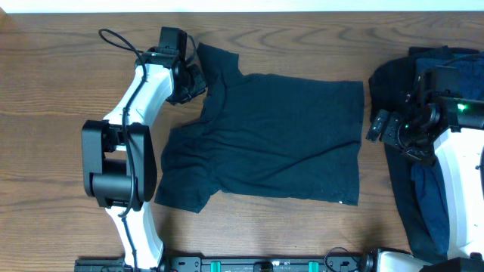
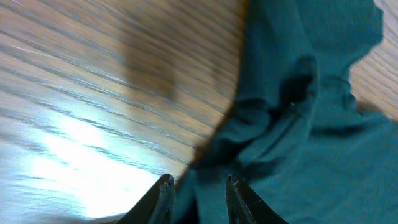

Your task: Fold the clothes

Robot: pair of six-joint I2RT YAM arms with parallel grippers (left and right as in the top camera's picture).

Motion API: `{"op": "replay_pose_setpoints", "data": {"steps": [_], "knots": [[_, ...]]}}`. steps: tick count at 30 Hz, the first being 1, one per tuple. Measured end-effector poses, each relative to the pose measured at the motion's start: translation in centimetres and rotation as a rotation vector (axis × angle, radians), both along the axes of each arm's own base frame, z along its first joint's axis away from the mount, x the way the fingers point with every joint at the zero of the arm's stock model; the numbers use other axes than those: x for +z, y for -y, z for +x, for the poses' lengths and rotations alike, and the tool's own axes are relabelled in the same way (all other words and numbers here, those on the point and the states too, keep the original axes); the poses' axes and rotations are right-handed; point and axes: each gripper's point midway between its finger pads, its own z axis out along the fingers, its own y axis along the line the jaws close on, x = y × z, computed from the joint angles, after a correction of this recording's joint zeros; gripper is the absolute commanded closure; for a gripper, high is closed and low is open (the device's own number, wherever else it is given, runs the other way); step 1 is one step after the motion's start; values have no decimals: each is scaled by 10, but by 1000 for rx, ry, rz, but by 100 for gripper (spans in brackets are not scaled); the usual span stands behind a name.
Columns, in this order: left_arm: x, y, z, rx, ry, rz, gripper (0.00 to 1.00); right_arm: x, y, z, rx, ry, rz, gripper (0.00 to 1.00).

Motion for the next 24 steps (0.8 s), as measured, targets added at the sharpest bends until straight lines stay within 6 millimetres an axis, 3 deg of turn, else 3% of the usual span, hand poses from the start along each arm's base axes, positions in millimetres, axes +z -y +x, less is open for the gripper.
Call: {"op": "replay_pose_setpoints", "data": {"steps": [5, 12, 24], "knots": [[-20, 17, -4, -6, -57, -85, 65, 0, 0, 0, 0, 0, 0, 1], [-31, 18, -7, 39, -99, -124, 54, 0, 0, 0, 0, 0, 0, 1], [-30, 16, -7, 73, -114, -141, 60, 0, 0, 0, 0, 0, 0, 1]]}}
